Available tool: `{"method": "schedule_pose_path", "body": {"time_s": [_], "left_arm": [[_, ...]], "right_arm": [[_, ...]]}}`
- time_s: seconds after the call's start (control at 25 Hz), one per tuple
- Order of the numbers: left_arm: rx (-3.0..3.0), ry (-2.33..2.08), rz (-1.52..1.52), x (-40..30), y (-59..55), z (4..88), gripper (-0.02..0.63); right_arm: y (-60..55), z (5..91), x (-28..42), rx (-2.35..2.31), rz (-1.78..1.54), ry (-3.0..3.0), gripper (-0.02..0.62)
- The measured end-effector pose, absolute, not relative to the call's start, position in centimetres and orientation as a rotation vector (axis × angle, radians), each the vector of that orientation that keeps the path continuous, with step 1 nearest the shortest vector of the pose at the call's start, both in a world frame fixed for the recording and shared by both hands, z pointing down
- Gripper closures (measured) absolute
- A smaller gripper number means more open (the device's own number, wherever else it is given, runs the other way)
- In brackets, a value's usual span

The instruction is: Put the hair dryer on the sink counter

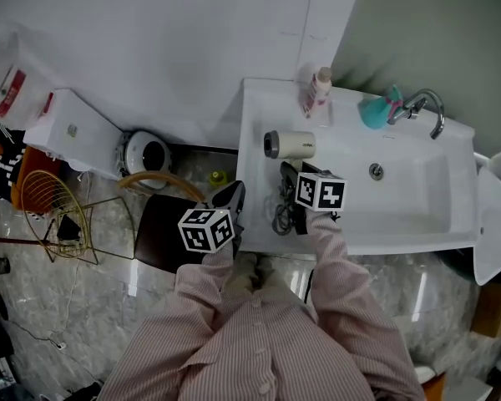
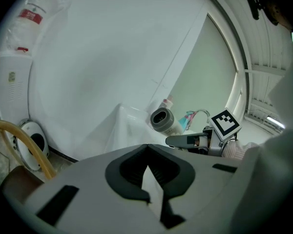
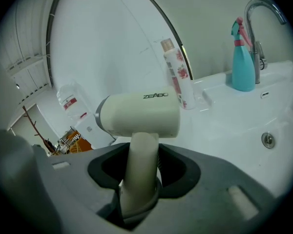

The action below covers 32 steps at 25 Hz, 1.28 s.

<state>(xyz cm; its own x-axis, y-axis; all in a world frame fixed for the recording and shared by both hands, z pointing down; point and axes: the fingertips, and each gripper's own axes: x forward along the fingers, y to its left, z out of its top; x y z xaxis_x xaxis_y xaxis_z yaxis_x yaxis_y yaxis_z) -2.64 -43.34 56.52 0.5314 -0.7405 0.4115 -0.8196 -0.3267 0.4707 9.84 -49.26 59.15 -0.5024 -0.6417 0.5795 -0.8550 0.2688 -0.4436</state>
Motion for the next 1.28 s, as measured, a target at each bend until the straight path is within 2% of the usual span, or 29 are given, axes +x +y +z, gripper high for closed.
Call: {"method": "schedule_pose_path", "body": {"time_s": [1.28], "left_arm": [[2.071, -1.259, 0.178, -2.6, -45.0, 58.5, 0.608]], "right_arm": [[-50.6, 64.1, 8.9, 1.278, 1.06, -1.978, 0.433]]}}
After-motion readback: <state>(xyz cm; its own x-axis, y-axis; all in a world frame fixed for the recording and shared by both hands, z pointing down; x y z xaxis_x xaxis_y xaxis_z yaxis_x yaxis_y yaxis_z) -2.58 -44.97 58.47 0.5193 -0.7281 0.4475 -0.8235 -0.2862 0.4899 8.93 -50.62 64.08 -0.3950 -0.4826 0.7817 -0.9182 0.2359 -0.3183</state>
